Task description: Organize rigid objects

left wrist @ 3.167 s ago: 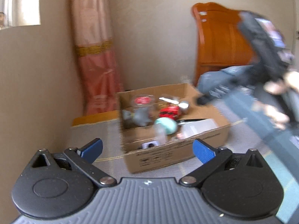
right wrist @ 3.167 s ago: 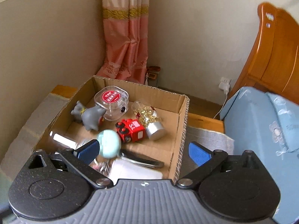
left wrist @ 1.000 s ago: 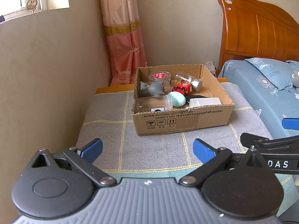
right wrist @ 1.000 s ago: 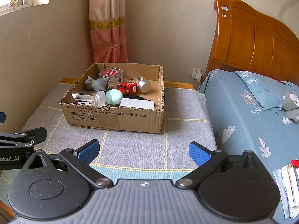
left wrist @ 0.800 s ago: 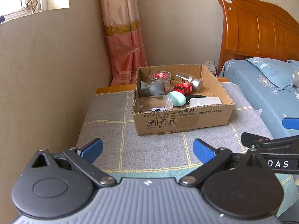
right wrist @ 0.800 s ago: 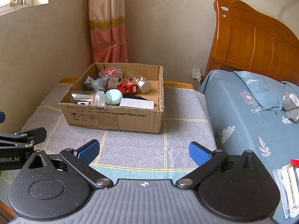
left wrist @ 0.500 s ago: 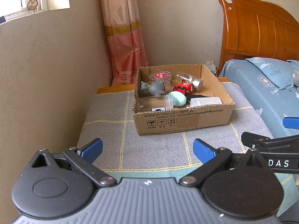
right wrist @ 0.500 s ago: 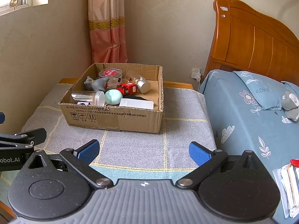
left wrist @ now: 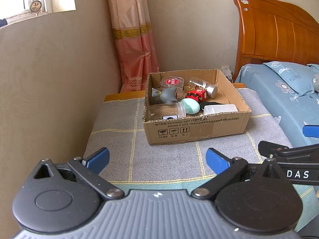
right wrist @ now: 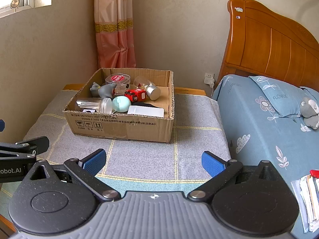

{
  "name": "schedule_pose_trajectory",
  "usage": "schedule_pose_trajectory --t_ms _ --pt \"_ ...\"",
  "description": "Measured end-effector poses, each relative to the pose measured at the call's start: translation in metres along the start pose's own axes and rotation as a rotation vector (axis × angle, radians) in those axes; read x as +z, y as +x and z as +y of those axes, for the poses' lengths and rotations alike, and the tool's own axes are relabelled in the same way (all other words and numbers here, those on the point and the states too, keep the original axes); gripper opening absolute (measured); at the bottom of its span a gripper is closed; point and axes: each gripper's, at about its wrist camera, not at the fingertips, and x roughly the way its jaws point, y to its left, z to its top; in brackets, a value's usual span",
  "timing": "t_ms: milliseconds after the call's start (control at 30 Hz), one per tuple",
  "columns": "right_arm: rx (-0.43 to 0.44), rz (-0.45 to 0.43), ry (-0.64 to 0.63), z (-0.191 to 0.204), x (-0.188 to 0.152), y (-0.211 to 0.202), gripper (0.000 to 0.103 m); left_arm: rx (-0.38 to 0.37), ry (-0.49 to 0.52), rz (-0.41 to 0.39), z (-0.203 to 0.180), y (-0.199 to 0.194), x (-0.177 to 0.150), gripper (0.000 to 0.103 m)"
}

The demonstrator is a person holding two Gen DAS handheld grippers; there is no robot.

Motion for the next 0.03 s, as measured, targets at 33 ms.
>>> schedule_pose_trajectory --t_ms 33 --pt "0.000 0.000 0.001 0.0001 0.0000 -0.0001 0.103 0.000 0.000 0.000 0.0001 0.0000 0.0000 0.102"
